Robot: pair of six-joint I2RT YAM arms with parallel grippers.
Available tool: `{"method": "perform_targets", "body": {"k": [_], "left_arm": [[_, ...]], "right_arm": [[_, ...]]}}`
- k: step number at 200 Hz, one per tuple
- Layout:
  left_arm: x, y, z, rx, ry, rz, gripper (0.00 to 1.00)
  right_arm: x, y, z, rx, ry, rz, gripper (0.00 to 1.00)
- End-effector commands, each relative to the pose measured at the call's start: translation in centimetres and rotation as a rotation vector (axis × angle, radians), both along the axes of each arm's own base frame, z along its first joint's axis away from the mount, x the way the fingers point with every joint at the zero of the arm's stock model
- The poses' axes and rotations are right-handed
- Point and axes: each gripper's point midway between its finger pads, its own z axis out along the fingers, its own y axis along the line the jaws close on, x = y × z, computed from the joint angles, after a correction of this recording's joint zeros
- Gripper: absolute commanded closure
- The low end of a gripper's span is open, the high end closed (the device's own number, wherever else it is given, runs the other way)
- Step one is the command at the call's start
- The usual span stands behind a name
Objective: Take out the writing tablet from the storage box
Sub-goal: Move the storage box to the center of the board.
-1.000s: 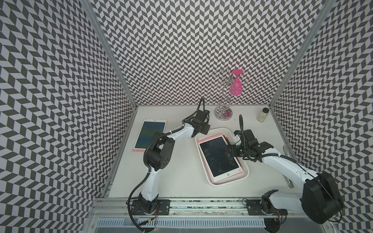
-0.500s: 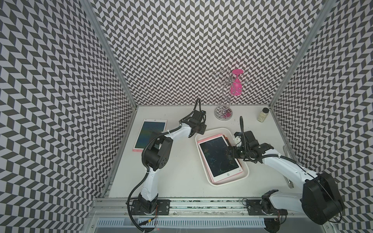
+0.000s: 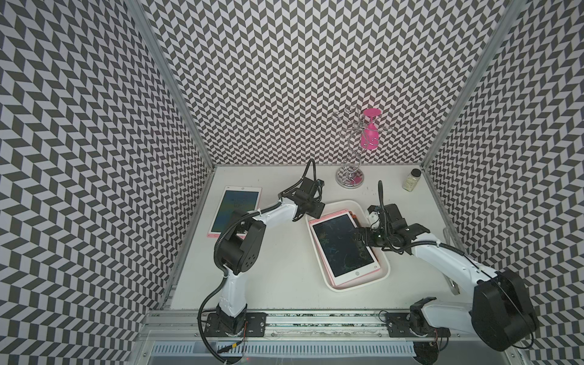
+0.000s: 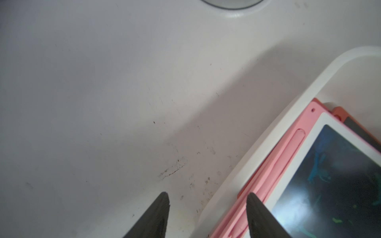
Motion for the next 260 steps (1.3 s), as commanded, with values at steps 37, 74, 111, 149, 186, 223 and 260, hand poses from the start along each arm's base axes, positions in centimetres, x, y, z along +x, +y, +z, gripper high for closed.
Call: {"method": "perform_targets", "body": {"k": [37, 74, 111, 149, 186, 223, 260], "left_arm": [[0.4, -0.7, -2.0, -0.009, 0.093, 0.019, 0.75], [-1.2, -0.9, -2.8, -0.087, 0.206, 0.084, 0.93], [-2.8, -0.1, -4.3, -0.100, 0.276, 0.127, 1.00], [-3.6, 2.4, -5.1, -0.132, 0.347, 0.266, 1.00], [-6.8, 3.7, -3.9, -0.261, 0.378, 0.372, 1.00], [-10.4, 3.3, -3.8, -0.280, 0.406, 0.376, 1.00], [-13.7, 1.7, -2.2, -0.322, 0.429, 0.332, 0.86]], "right_arm": [[0.4, 0.1, -0.1, 0.018, -0.014, -0.001, 0.01], [0.6, -0.3, -1.1, -0.018, 0.021, -0.021, 0.01], [1.2, -1.1, -1.1, -0.060, 0.011, -0.056, 0.01], [2.3, -2.8, -1.3, -0.122, 0.006, -0.132, 0.01], [5.5, -3.5, -1.6, -0.146, 0.003, -0.175, 0.01], [7.5, -3.0, -0.6, -0.150, -0.009, -0.162, 0.01], [7.0, -4.1, 0.3, -0.181, -0.033, -0.185, 0.01]]}}
